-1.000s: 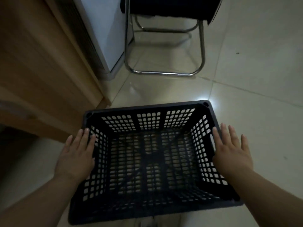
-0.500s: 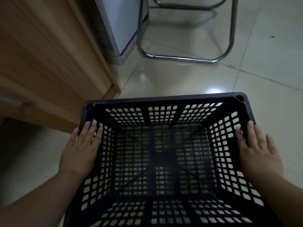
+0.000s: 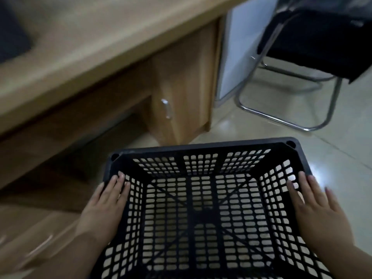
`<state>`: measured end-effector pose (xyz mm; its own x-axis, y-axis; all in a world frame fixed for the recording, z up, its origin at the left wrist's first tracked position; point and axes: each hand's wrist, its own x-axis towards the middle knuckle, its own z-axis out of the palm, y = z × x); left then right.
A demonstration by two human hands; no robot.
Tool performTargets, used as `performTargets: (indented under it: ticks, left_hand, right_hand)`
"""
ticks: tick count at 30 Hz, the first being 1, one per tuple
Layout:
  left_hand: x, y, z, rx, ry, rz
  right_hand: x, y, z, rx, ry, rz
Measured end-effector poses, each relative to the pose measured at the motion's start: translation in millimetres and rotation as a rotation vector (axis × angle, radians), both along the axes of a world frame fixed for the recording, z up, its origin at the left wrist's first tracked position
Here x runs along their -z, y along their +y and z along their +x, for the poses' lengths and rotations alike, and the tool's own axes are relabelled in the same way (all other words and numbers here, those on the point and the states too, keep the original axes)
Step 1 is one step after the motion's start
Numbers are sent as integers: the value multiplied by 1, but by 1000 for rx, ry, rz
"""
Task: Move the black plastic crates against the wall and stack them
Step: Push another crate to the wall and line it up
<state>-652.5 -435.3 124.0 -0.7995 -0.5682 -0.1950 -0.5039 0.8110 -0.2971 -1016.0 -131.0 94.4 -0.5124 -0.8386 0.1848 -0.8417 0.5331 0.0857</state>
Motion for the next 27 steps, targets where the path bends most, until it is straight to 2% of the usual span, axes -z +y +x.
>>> performTargets:
  ticks: [2,3,4,6,8,10,12,13,14,16,18,20,27]
  left_hand:
    - [-25,16,56,-86,-15,46]
    - [-34,24,86,-127,-88,73]
    - [-40,30,118,-109,-73,59]
    - [-51,43,178,-122,33,-100]
    - [-70,60,225,-187,25,-24]
    - [-79,73,285,-168,-17,-128]
    - [-85,91,351,-197,-6,-53]
    - [-89,99,386,-237,2,-113]
    - [-91,108,429,-321,-43,-46]
    - [-95,124,496,-381,-63,-101]
    - [-103,137,562,-421,12,-13]
    - [-109,153,631,-416,73,-72]
    - [-143,198,816,-545,-91,-105]
  right_hand:
    - [-20,-11,32,-82,12,-29]
    - [-29,-18,48,-124,15,-42]
    - [-36,-26,66,-171,14,-54]
    - [-47,-43,105,-271,9,-78]
    - [-57,-61,148,-365,7,-90]
    - [-65,-76,196,-440,-3,-115]
    - [-68,-87,250,-519,-11,-145]
    - [-68,-91,280,-560,-17,-148]
    - [-68,-94,310,-596,-19,-150]
    - [-68,-100,373,-648,-30,-127]
    - [-66,-105,438,-694,-45,-99]
    - [-66,-110,503,-743,-67,-104]
    - [-78,-139,699,-902,-156,-115]
